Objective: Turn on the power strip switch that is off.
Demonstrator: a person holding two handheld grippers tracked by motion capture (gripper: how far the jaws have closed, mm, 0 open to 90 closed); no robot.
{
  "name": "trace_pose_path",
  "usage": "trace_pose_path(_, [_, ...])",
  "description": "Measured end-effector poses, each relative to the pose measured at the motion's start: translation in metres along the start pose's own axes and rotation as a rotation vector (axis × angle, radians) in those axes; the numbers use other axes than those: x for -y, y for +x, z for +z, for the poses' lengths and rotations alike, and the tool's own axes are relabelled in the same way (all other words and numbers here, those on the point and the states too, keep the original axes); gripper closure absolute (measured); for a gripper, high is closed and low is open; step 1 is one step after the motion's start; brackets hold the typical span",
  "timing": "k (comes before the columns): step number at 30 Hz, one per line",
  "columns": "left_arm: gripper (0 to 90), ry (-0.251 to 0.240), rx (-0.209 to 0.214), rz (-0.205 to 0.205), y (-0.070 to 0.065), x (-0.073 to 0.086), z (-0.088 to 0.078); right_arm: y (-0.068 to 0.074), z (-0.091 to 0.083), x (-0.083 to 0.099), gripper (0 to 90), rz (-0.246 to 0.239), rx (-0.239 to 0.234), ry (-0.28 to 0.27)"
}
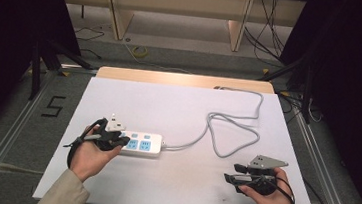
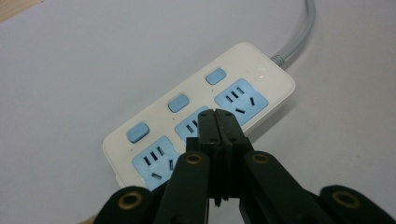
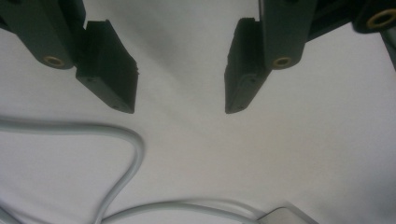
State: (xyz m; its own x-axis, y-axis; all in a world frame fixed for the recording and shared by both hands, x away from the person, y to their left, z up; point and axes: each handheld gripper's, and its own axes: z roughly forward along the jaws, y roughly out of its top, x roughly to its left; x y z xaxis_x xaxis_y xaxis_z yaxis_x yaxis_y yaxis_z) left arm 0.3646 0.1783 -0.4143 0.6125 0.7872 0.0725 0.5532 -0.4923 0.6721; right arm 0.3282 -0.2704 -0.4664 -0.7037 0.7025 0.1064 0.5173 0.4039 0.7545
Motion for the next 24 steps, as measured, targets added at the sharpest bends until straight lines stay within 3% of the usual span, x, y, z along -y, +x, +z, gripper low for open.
trace_pose_path(24, [89.9,0.026,-0.033,0.001,0.0098,-0.0064,0.0032,-0.0001,0.0001,0.0000,45.3,-0.001,0.000,0.000])
